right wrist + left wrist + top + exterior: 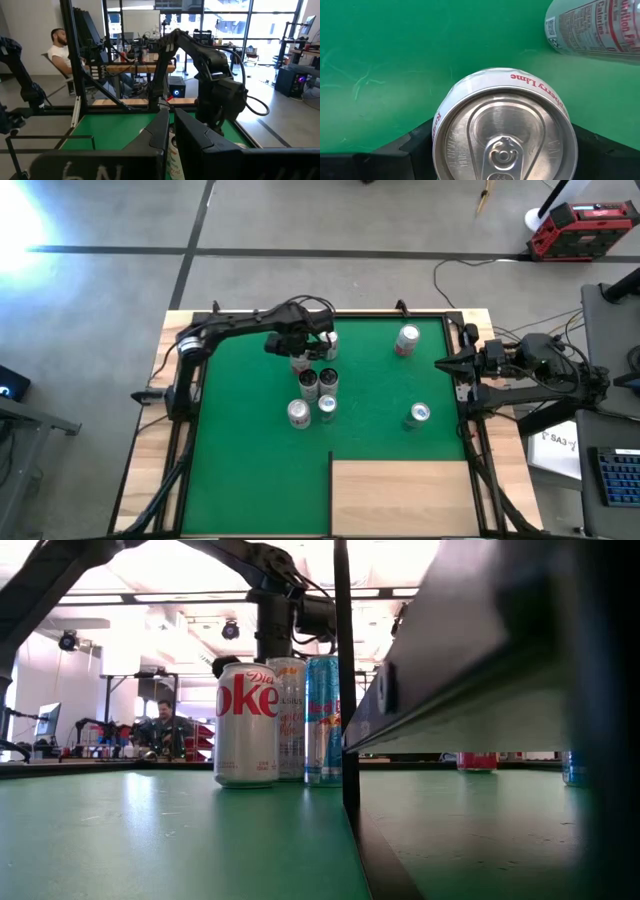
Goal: Place canned beverage on shelf
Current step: Move the bottom pink white soda can to the middle of the table
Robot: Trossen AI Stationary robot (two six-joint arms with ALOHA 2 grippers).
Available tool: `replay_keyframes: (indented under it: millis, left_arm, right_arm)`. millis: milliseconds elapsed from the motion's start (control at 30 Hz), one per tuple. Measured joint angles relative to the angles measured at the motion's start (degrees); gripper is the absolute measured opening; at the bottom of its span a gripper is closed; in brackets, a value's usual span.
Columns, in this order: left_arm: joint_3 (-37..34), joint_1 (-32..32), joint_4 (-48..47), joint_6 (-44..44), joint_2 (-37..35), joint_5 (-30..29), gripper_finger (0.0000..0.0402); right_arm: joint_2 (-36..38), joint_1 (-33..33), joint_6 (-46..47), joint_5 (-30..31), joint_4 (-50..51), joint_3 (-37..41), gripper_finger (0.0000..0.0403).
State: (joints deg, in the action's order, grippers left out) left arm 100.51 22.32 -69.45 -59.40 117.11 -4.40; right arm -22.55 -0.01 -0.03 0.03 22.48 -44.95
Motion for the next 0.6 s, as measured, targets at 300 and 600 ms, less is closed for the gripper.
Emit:
replay_keyframes:
  millis: [300, 600]
  left_arm:
    - [0.00, -1.48, -0.04, -2.73, 0.62, -0.01, 0.0286]
    - [-0.05, -1.66, -0.13, -4.42, 0.55, -0.68, 0.0288]
  right_arm:
    - [-0.01, -0.01, 0.00, 0.00, 0.00, 0.00, 0.0022]
    - [0.00, 0.00, 0.00, 0.00, 0.00, -0.02, 0.0022]
